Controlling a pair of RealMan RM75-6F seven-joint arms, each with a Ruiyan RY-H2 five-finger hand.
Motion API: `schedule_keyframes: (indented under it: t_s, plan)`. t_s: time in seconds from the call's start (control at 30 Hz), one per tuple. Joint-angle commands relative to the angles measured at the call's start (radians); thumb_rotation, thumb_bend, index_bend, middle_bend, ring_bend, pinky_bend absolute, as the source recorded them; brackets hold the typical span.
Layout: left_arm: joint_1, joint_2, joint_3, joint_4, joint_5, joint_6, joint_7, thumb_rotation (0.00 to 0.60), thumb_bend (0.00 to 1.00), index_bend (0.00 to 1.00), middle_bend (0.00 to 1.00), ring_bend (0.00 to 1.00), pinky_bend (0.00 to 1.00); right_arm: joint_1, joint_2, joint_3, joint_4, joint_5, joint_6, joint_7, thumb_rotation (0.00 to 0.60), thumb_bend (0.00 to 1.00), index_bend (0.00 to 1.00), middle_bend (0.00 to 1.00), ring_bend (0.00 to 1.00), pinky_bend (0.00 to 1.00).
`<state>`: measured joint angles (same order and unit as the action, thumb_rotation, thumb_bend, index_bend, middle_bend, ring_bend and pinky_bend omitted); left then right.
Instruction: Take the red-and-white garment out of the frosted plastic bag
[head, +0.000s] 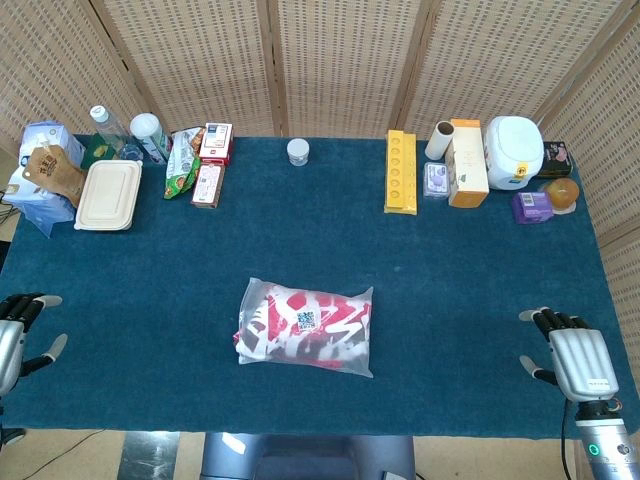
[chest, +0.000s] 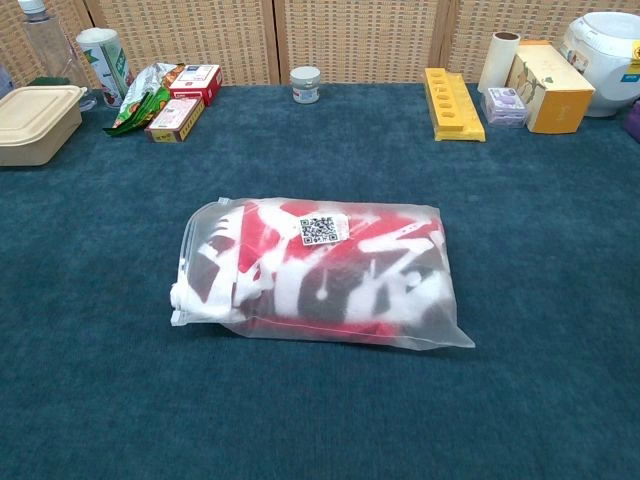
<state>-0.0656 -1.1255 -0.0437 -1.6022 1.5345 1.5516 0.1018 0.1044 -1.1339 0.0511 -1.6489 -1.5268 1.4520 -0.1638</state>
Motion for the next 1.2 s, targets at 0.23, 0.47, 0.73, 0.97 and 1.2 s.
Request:
schedule_keyframes:
  t_s: [0.23, 0.47, 0.73, 0.97, 1.2]
  plan:
    - [0.003, -0.003, 0.004, -0.006, 0.000, 0.000, 0.005, 0.600, 0.24, 0.33, 0.35, 0.28, 0.35, 0.004, -0.002, -0.001, 0.011, -0.005, -0.003, 0.013, 0.600, 0.21, 0.32, 0.36, 0.42, 0.44]
    - [0.011, 0.006, 0.004, -0.015, 0.005, 0.017, 0.012, 0.600, 0.24, 0.33, 0.35, 0.28, 0.35, 0.011, -0.005, -0.003, 0.037, -0.023, -0.002, 0.055, 0.600, 0.21, 0.32, 0.36, 0.42, 0.44]
    - [0.015, 0.025, -0.006, -0.023, 0.009, 0.036, 0.019, 0.600, 0.24, 0.33, 0.35, 0.28, 0.35, 0.095, -0.006, 0.005, 0.064, -0.102, -0.064, 0.242, 0.600, 0.21, 0.31, 0.36, 0.43, 0.44]
    - [0.017, 0.048, -0.015, -0.036, -0.004, 0.040, 0.026, 0.600, 0.24, 0.33, 0.35, 0.28, 0.35, 0.223, -0.023, 0.012, 0.035, -0.222, -0.135, 0.400, 0.600, 0.17, 0.29, 0.35, 0.42, 0.44]
    - [0.018, 0.076, -0.030, -0.045, -0.015, 0.050, 0.031, 0.600, 0.24, 0.33, 0.35, 0.28, 0.35, 0.379, -0.095, 0.043, -0.022, -0.259, -0.290, 0.381, 0.600, 0.10, 0.24, 0.33, 0.39, 0.39]
